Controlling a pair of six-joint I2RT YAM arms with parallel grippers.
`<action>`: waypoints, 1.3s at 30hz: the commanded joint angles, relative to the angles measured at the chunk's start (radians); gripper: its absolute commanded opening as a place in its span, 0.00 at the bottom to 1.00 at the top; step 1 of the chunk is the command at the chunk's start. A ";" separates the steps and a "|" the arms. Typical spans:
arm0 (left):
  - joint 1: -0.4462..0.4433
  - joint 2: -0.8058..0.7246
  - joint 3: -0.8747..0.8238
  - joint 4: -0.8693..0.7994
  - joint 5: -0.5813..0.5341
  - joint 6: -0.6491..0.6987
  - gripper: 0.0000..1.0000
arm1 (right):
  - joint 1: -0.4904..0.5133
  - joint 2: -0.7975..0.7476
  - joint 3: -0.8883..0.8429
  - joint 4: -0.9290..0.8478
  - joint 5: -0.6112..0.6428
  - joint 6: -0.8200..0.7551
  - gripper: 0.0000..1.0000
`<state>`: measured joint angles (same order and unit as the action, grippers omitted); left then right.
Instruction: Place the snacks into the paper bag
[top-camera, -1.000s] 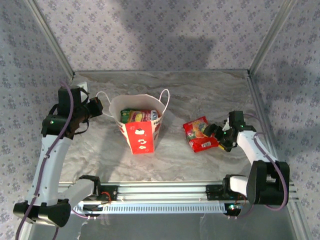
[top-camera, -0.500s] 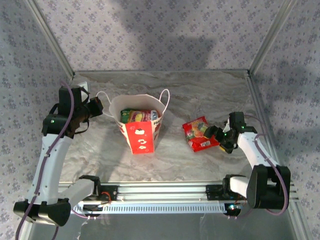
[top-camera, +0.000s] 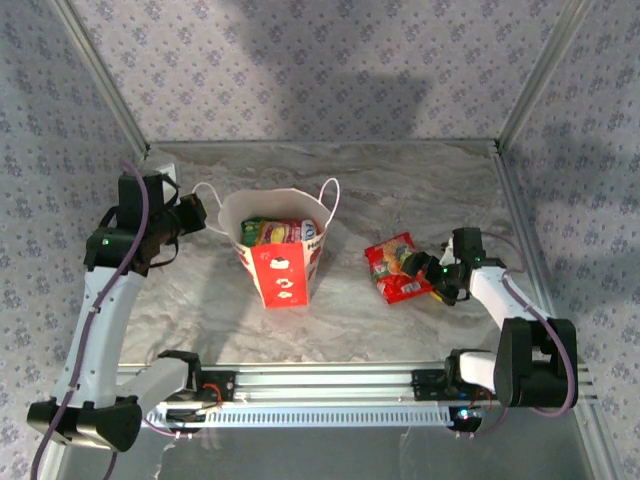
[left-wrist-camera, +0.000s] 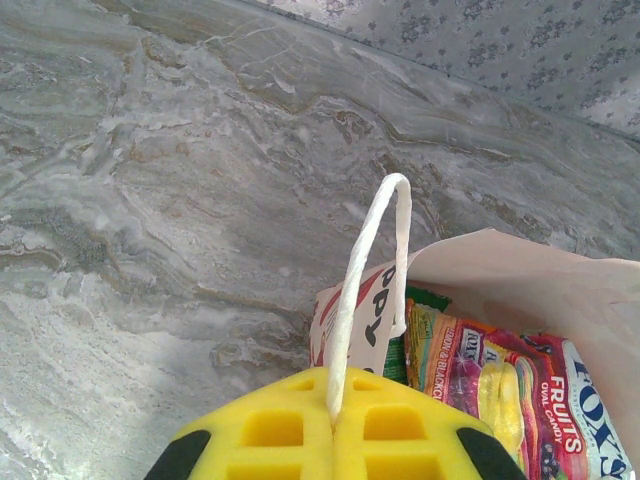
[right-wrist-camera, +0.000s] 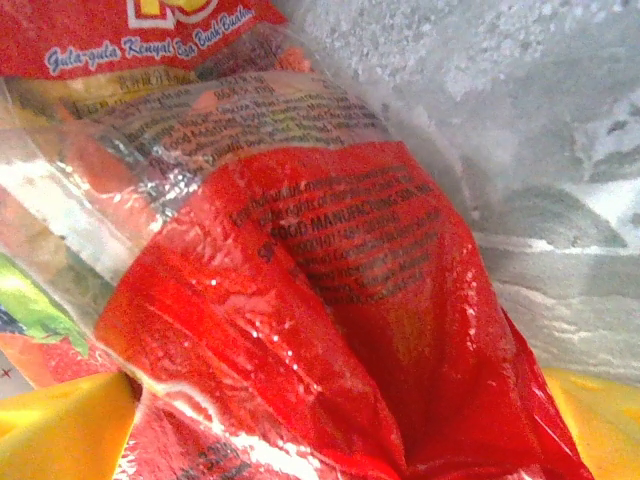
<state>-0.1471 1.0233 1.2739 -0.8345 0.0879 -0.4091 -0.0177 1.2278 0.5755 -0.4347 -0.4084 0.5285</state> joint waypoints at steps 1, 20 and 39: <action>-0.003 0.004 0.019 0.007 -0.005 0.004 0.02 | 0.015 0.009 -0.020 0.073 -0.018 0.062 1.00; -0.004 -0.009 0.022 -0.005 -0.010 0.012 0.01 | 0.055 -0.059 -0.022 0.046 0.183 0.153 0.37; -0.004 -0.026 0.009 -0.008 -0.019 0.021 0.02 | 0.073 -0.034 0.099 -0.065 0.177 0.051 0.00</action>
<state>-0.1471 1.0172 1.2739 -0.8375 0.0807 -0.4084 0.0483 1.2045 0.6281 -0.4347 -0.2676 0.6281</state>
